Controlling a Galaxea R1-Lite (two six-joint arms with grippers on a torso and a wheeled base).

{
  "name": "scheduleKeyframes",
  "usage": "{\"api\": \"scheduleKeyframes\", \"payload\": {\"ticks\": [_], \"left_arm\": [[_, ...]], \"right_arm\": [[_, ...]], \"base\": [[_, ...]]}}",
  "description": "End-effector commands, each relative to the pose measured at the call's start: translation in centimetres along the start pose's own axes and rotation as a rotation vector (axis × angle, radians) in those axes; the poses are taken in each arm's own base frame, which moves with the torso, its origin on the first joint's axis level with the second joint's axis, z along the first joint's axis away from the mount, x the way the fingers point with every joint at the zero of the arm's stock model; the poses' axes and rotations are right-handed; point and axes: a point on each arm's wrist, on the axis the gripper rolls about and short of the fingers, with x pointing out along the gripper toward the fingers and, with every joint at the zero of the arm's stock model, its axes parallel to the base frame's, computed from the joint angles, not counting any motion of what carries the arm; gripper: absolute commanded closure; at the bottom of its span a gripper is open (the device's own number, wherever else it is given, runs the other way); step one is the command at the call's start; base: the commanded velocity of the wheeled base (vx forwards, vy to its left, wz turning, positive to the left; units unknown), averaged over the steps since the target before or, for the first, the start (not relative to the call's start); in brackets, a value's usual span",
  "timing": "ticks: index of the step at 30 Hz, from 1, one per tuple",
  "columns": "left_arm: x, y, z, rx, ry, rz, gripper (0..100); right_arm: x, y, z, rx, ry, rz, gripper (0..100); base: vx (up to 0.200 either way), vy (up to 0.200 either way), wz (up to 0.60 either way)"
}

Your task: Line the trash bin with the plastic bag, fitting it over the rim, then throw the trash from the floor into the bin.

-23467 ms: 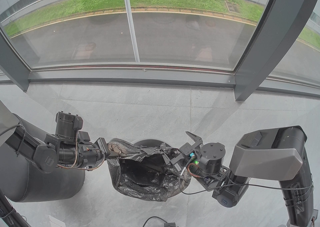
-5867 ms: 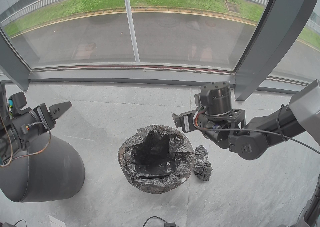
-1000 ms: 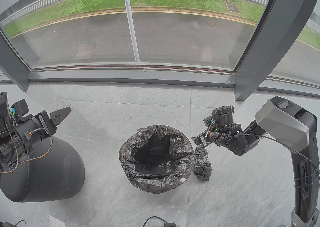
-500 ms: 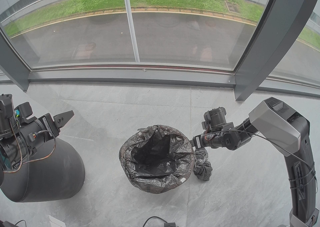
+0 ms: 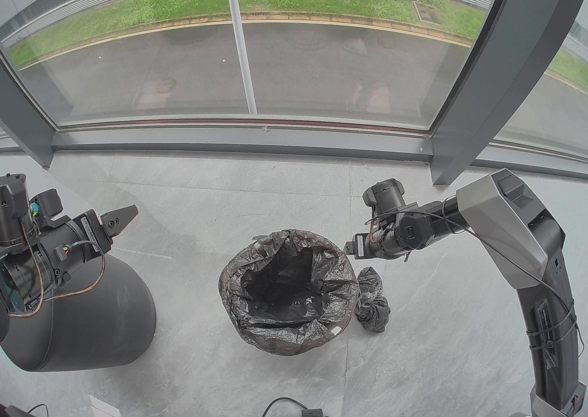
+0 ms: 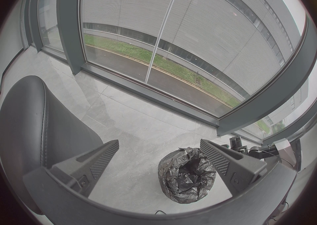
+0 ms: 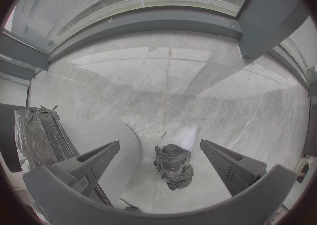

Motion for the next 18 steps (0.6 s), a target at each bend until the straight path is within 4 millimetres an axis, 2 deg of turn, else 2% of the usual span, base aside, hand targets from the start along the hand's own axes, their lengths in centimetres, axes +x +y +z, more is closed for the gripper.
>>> {"api": "scheduleKeyframes", "payload": {"ticks": [1, 12, 18], "left_arm": [[0.1, 0.0, -0.1, 0.0, 0.004, 0.002, 0], [0.2, 0.0, -0.1, -0.002, 0.009, 0.004, 0], [0.4, 0.1, -0.2, -0.001, 0.015, 0.007, 0]], "right_arm": [[-0.1, 0.1, 0.5, 0.021, 0.011, -0.011, 0], [0.2, 0.3, 1.0, 0.081, 0.177, -0.07, 0], [0.9, 0.3, 0.1, 0.07, 0.221, -0.085, 0]], "base": [[0.0, 0.0, 0.0], [0.0, 0.0, 0.0], [0.0, 0.0, 0.0]]}}
